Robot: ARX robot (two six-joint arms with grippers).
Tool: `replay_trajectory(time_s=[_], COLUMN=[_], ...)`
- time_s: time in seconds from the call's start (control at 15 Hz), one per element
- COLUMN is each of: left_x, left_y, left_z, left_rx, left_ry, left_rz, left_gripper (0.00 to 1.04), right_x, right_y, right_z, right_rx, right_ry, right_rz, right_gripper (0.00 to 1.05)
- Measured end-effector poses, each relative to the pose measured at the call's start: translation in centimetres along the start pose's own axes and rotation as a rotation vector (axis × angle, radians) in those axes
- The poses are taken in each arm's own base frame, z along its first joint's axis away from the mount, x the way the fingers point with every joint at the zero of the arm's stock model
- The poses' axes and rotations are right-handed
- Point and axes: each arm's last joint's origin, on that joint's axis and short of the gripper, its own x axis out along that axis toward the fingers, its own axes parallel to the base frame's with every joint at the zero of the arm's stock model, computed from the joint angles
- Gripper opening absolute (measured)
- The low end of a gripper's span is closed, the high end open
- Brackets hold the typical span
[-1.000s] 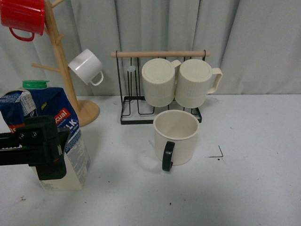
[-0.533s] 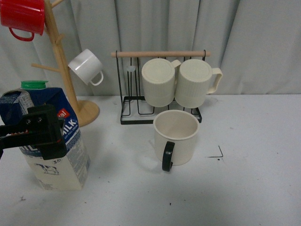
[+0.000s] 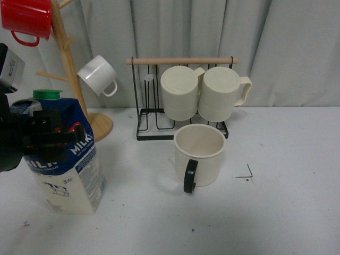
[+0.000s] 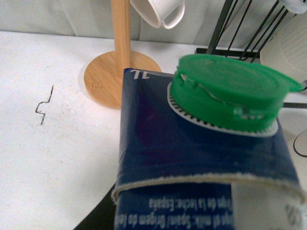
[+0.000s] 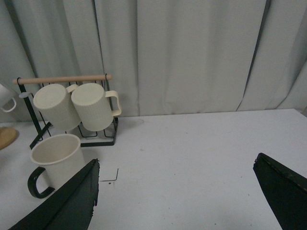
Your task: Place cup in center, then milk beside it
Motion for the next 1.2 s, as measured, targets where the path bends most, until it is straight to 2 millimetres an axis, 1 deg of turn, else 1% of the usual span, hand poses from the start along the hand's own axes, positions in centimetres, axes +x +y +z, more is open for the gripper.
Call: replay_trajectory(time_s=[0.07,0.27,0.33,0.47,0.73,0.87,0.93,1.0,1.2], left_x=[0.1,0.1,0.0,-0.3,-0.5,0.3,1.6,2.2,2.6], left_y=[0.0,-0.1,-0.1,-0.5,-3.6,-5.8,-7.0,-7.0,-7.4], left_z=[0.3,0.7,1.0,1.3,1.7,2.2,2.7,2.4,1.7], left_rx=[0.012,0.027,0.027,0.032,0.06,0.055,0.016,0.004,-0.026], left_ry=[0.011,0.012,0.011,0.016,0.016,-0.015,-0.061,-0.078,-0.08], left_rz=[-0.02,-0.022,-0.027,-0.038,-0.091,-0.138,-0.127,-0.089,-0.056], left_gripper=[0.29,0.14,0.11,0.09,0.08,0.08,0.08,0.08,0.07], right_x=[0.0,0.0,0.0,0.0,0.0,0.0,0.0,0.0,0.0], right_y=[0.0,0.0,0.0,0.0,0.0,0.0,0.0,0.0,0.0], right_z=[0.0,0.0,0.0,0.0,0.0,0.0,0.0,0.0,0.0], right_rx=[0.0,0.0,0.0,0.0,0.0,0.0,0.0,0.0,0.0], right_ry=[0.0,0.0,0.0,0.0,0.0,0.0,0.0,0.0,0.0], right_rz=[0.0,0.0,0.0,0.0,0.0,0.0,0.0,0.0,0.0], right_gripper=[0.98,0.98,0.98,0.98,0.98,0.98,0.98,0.98,0.98])
